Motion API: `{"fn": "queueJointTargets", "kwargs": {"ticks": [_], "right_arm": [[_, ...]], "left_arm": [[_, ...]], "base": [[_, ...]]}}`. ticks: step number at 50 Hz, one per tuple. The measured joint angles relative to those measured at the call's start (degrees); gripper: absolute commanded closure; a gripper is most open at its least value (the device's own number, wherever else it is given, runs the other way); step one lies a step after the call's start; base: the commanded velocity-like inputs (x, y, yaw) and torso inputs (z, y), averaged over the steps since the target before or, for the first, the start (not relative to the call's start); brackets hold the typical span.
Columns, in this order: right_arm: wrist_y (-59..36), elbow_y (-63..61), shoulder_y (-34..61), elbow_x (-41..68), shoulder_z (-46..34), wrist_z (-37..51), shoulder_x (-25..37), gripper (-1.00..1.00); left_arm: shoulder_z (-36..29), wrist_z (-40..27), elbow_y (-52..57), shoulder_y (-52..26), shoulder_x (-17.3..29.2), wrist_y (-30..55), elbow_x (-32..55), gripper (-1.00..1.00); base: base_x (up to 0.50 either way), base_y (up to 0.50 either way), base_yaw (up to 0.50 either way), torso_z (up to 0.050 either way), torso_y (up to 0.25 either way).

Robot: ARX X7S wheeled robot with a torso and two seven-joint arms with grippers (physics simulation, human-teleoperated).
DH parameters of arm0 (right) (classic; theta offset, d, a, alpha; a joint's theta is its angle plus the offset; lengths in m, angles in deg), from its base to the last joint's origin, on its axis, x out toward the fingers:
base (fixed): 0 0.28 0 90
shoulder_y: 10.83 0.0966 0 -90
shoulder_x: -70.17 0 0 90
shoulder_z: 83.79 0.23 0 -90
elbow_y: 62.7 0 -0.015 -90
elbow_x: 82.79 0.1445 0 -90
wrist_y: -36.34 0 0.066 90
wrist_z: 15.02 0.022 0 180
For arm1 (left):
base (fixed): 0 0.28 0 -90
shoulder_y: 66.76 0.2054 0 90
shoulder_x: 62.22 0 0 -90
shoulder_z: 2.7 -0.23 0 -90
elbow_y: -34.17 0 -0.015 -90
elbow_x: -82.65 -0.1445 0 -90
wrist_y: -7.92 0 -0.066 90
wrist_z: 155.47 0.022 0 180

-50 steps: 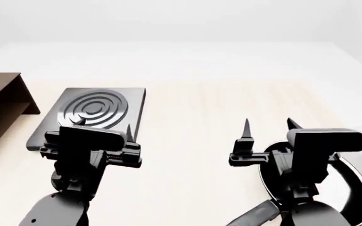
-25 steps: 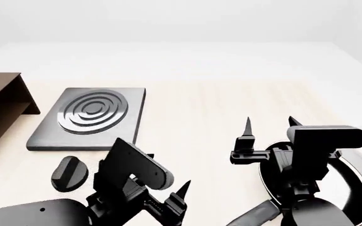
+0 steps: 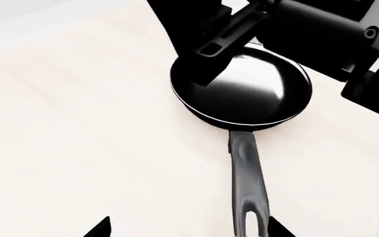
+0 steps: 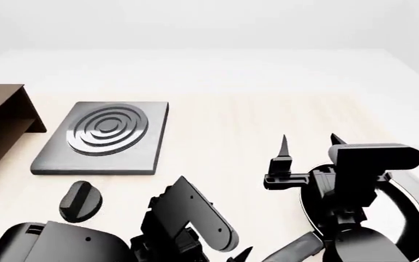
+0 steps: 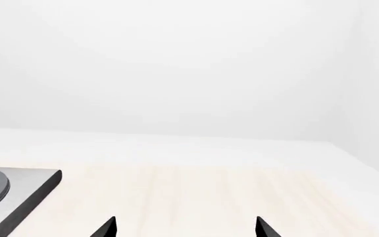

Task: Put the frying pan on top of the cabinet.

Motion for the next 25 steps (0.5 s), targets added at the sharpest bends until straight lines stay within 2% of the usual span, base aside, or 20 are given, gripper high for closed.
{"fn": "queueJointTargets", "kwargs": {"ticks": [8,25], "right_arm": [[0.3,0.28,0.04,0.19,-0.22,0.16,0.08,-1.0],[0.78,0.48,-0.1,0.81,-0.13,0.53,0.33,-1.0]], "left_arm": [[-2.99,0.23,-2.23,-1.28,-1.67,-1.11,-0.61,-1.0],[-11.8,8.08,-7.85,-2.2,-3.48,-5.64,-11.6,-1.0]], "base": [[0.0,0.0,0.0,0.0,0.0],[0.0,0.0,0.0,0.0,0.0]]}}
